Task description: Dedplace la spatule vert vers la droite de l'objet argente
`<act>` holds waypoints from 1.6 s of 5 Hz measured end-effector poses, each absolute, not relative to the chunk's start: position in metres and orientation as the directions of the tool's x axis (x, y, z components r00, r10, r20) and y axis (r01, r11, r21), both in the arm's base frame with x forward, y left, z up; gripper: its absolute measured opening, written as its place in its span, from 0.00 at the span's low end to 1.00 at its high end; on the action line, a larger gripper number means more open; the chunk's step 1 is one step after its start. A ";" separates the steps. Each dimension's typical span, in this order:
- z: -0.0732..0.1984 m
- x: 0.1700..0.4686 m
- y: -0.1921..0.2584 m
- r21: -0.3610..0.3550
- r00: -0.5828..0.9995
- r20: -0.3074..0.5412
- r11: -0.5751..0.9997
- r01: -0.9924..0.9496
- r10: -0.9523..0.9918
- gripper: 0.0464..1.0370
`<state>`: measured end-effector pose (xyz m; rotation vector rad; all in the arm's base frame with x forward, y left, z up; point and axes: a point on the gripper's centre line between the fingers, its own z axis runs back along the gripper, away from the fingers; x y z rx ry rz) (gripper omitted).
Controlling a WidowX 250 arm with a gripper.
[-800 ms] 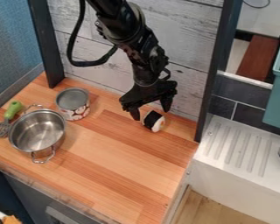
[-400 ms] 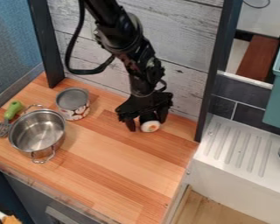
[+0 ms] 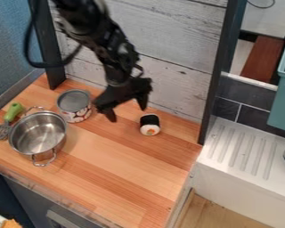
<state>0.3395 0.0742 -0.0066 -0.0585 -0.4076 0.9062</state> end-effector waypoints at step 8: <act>-0.020 0.261 0.301 0.052 0.421 0.355 0.432 -0.900 0.835 0.96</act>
